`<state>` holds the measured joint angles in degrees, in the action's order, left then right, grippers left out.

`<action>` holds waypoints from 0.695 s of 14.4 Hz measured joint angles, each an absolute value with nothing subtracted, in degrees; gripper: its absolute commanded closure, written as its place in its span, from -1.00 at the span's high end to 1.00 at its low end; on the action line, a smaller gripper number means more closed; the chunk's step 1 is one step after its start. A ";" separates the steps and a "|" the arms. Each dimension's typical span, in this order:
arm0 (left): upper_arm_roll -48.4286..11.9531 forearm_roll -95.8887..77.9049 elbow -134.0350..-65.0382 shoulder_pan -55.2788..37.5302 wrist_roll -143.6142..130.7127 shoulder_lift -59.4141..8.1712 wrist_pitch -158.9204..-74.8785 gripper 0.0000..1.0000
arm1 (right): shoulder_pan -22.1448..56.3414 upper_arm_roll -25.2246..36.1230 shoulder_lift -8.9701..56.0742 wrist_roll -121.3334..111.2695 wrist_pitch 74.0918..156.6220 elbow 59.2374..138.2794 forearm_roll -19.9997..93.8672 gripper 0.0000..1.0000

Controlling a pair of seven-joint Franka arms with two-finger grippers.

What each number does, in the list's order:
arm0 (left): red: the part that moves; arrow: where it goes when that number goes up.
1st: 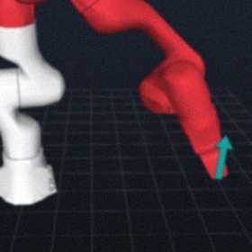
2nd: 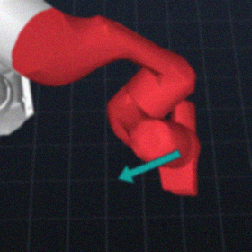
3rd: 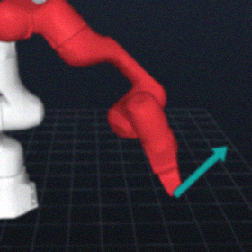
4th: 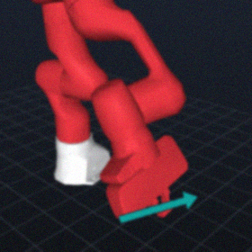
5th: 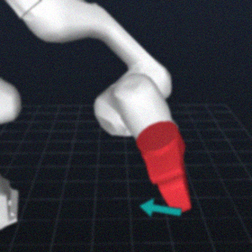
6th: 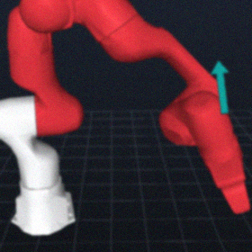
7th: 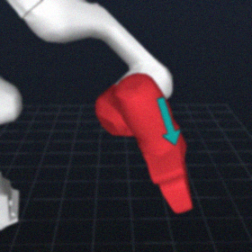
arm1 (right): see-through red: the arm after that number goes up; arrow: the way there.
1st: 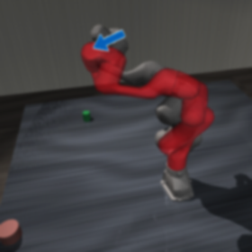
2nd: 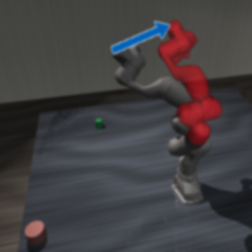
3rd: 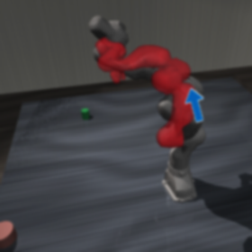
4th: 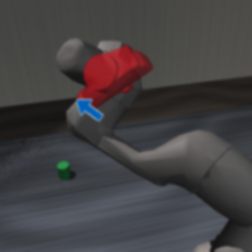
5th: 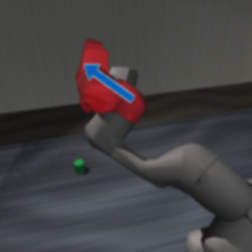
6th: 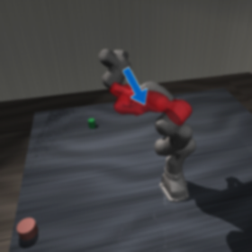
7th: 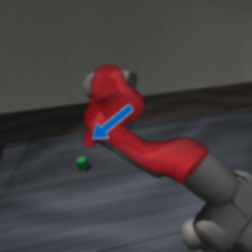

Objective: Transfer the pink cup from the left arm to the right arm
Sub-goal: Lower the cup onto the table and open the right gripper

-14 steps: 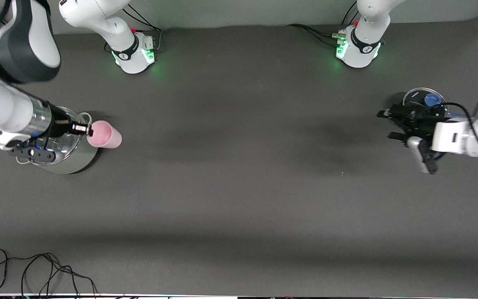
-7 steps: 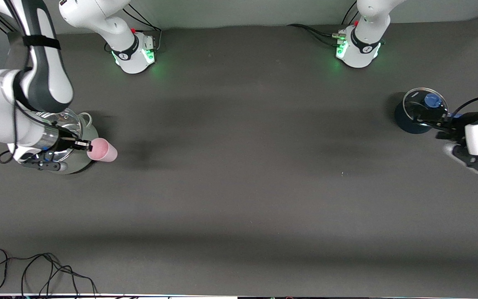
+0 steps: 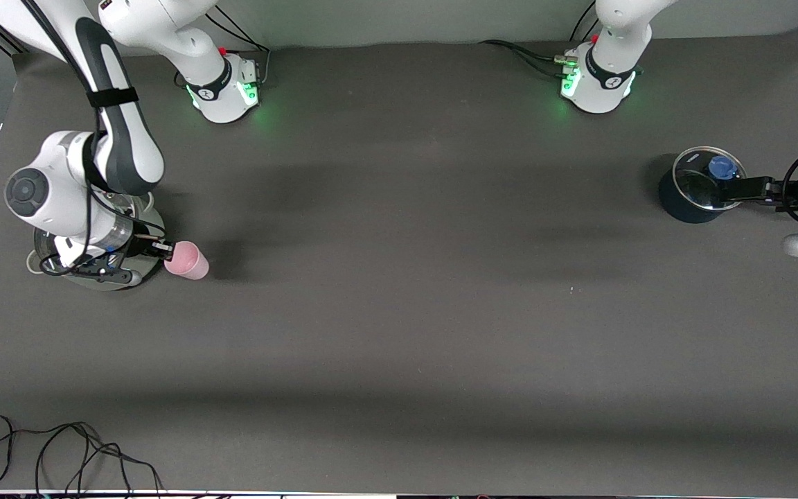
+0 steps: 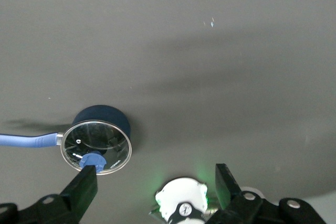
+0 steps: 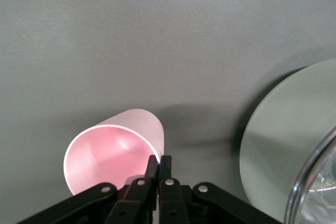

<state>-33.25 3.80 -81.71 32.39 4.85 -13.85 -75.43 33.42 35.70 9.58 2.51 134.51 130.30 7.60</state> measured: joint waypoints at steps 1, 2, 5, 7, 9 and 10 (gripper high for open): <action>-33.31 3.81 -83.06 32.18 2.90 -12.58 -77.21 0.99 | 33.42 35.69 10.22 2.43 135.38 130.67 7.60 -1.00; -33.36 3.80 -84.87 31.89 1.67 -11.06 -78.95 0.99 | 33.42 35.69 10.86 2.35 136.12 130.85 7.62 -1.00; -33.47 3.78 -91.37 31.46 0.37 -6.09 -83.94 0.99 | 33.33 35.70 12.69 -2.34 137.23 131.11 12.55 -1.00; -33.43 3.73 -94.10 31.47 0.31 -3.93 -85.30 0.99 | 33.14 35.82 13.74 -7.26 137.24 131.11 17.52 -1.00; -33.37 3.67 -94.47 31.40 0.35 -3.37 -85.78 0.99 | 33.12 35.86 13.99 -8.18 137.22 131.06 18.44 -0.70; -33.02 3.65 -94.39 30.98 0.37 -3.33 -86.12 0.99 | 33.12 35.86 13.89 -8.19 137.13 130.95 18.50 0.16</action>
<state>-33.02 3.65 -94.39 30.98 0.37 -3.33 -86.12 33.12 35.86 13.89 -8.19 137.13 130.95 18.50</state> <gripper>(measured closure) 0.000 0.969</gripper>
